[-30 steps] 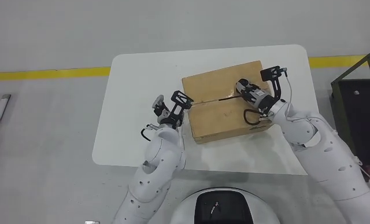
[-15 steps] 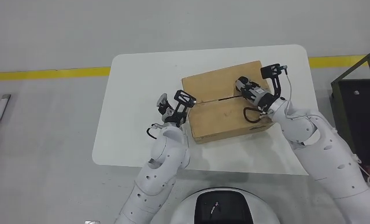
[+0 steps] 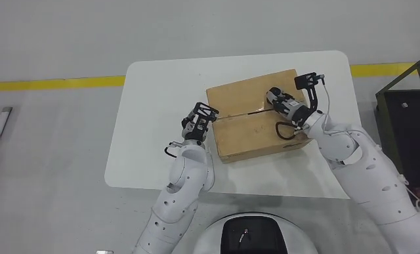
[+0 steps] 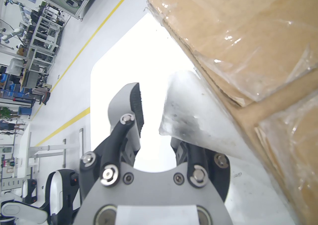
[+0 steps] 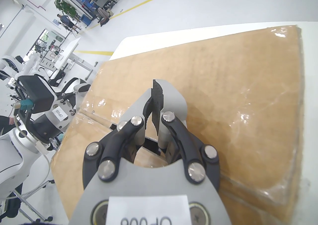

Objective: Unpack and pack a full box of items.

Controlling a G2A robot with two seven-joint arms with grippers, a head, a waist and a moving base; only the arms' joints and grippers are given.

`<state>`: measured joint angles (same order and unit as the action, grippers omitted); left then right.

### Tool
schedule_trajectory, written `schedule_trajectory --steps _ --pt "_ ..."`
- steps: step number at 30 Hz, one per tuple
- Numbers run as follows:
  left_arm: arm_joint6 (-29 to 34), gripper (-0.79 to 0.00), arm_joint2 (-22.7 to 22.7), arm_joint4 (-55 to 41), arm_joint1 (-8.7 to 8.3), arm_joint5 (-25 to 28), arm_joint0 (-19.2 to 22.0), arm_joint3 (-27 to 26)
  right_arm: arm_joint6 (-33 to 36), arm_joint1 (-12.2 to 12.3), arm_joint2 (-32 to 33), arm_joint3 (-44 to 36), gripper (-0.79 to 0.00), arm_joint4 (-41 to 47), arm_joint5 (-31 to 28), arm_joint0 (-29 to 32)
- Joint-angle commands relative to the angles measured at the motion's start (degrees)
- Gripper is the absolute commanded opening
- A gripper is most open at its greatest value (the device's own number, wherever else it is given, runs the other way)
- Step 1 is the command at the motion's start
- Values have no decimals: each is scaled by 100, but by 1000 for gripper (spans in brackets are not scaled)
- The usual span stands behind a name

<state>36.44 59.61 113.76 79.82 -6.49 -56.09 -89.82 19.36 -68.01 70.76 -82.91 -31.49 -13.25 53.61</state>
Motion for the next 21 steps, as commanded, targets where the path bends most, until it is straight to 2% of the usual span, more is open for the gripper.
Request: schedule_trajectory --steps 1,11,12,15,16,17,18,21 --pt "-47 -785 14 0 13 -17 -19 -21 -6 -2 10 -5 -785 -1 3 12" --pt "-62 -785 160 273 47 -102 -192 -299 -3 -7 61 -34 -785 -12 5 68" --pt "-66 -754 185 285 49 -109 -221 -363 -1 -7 65 -42 -785 -14 5 76" --pt "-44 -566 256 345 54 -147 -320 -563 15 -8 72 -62 -785 -35 4 92" --pt "-41 -431 272 374 56 -154 -349 -647 15 -9 69 -70 -785 -42 6 100" --pt "-52 -259 286 386 58 -146 -383 -719 19 -10 66 -83 -785 -55 9 107" --pt "-58 -12 303 408 59 -130 -412 -781 21 -11 67 -94 -785 -59 13 114" --pt "-84 0 342 474 68 -89 -439 -902 27 -12 74 -116 -785 -86 8 128"
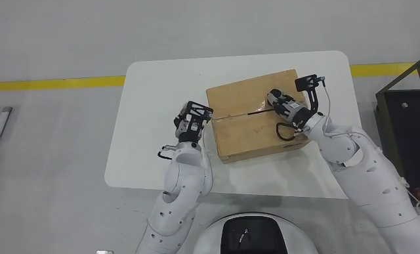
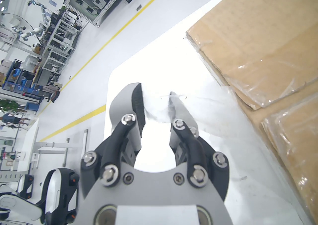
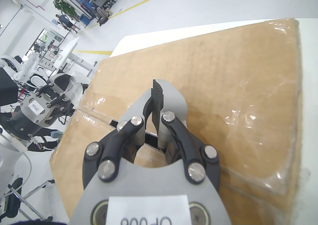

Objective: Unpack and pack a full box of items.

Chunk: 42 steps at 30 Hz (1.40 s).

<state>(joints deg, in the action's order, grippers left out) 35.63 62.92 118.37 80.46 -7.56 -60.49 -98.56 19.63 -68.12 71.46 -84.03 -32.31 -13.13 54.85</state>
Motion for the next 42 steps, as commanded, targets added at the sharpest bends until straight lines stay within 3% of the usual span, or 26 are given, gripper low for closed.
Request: schedule_trajectory --steps 1,30,42 --pt "-4 0 18 7 12 26 12 -46 1 -1 6 -8 -785 -5 -5 9" --pt "74 0 -593 164 384 333 890 -236 -127 0 150 -570 -785 -265 127 340" --pt "35 0 -888 403 546 593 1240 27 -731 160 1738 -1108 -785 -55 507 1050"
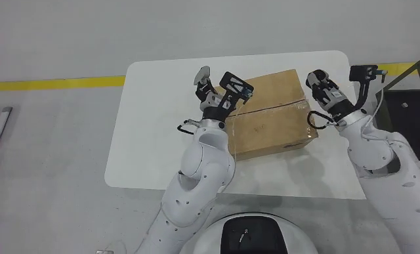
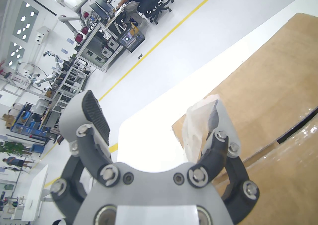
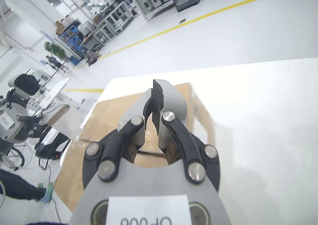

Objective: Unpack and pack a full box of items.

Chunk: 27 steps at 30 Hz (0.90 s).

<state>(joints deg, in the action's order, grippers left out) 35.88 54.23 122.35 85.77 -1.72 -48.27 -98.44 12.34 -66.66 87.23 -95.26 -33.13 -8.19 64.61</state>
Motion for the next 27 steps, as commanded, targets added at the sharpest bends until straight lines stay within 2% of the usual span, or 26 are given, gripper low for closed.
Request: schedule_trajectory --steps 1,5,11,17,27 --pt "-1 0 -38 11 28 22 40 33 -19 25 290 67 -785 70 54 143" --pt "-14 0 -117 25 86 79 130 143 -19 44 540 351 -785 216 113 329" --pt "-85 0 -330 43 193 182 314 319 4 10 295 661 -785 334 -1 401" --pt "-144 0 -634 115 331 286 576 642 -113 -17 164 658 -785 361 -7 399" --pt "-249 0 -1150 140 611 385 983 1229 -140 14 487 576 -785 537 -149 609"
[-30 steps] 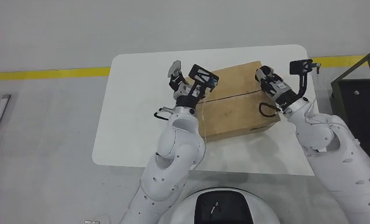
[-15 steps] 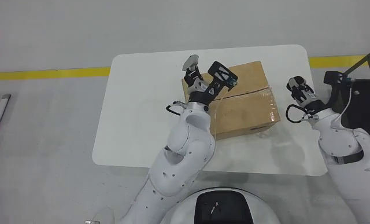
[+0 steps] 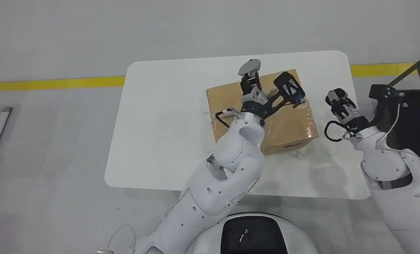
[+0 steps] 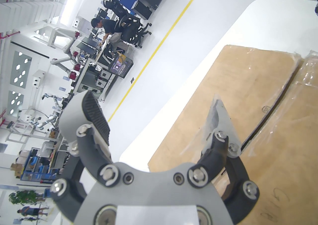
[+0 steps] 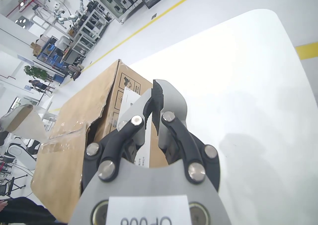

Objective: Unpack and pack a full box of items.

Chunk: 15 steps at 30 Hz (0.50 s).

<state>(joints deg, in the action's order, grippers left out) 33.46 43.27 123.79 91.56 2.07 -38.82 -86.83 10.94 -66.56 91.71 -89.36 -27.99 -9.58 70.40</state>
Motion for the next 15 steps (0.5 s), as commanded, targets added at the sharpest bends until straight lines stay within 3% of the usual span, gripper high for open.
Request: schedule_trajectory --steps 1,15 --pt "-20 0 -106 -8 63 11 70 127 -5 7 81 -28 -785 44 -18 66" --pt "-45 0 -548 54 458 -18 394 814 54 50 522 -345 -763 300 -139 457"
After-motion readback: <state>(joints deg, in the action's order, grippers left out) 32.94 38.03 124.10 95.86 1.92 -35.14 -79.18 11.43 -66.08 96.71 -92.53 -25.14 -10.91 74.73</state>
